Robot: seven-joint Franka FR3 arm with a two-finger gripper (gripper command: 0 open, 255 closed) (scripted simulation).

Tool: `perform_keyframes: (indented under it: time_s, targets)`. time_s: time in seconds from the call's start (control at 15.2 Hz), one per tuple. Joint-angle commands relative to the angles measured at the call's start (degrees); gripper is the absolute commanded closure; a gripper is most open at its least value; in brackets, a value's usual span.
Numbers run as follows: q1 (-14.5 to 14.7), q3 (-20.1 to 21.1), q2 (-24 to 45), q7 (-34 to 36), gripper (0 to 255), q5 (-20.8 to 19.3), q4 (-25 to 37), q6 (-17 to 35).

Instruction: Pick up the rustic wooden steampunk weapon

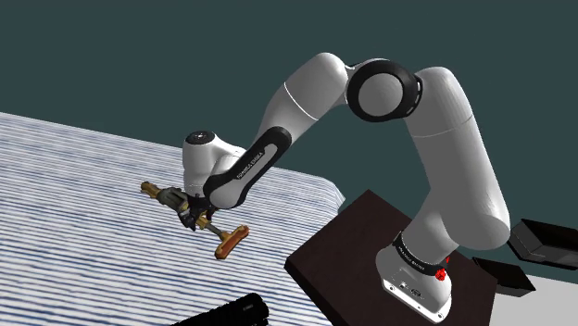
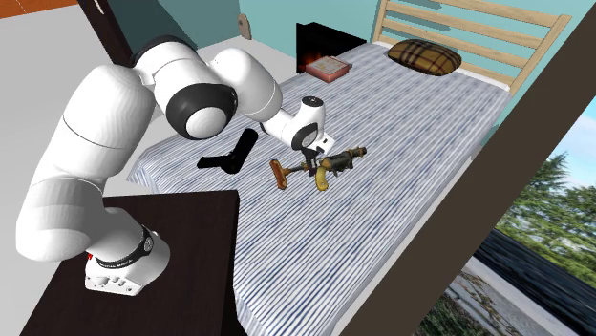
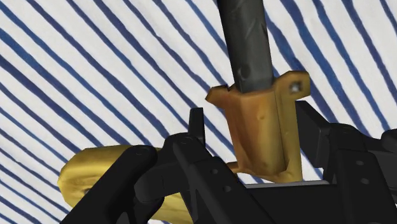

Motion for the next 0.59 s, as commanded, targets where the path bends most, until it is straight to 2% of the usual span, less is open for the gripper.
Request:
perform_keyframes:
  time_s: [0.0,0.53]
  targets:
    - [-0.02,-0.04,0.02,0.0,255,-0.01,0.06,0.01]
    - [-0.67,0.8,-2.64,-0.35,255,0.65,-1.01,-1.61]
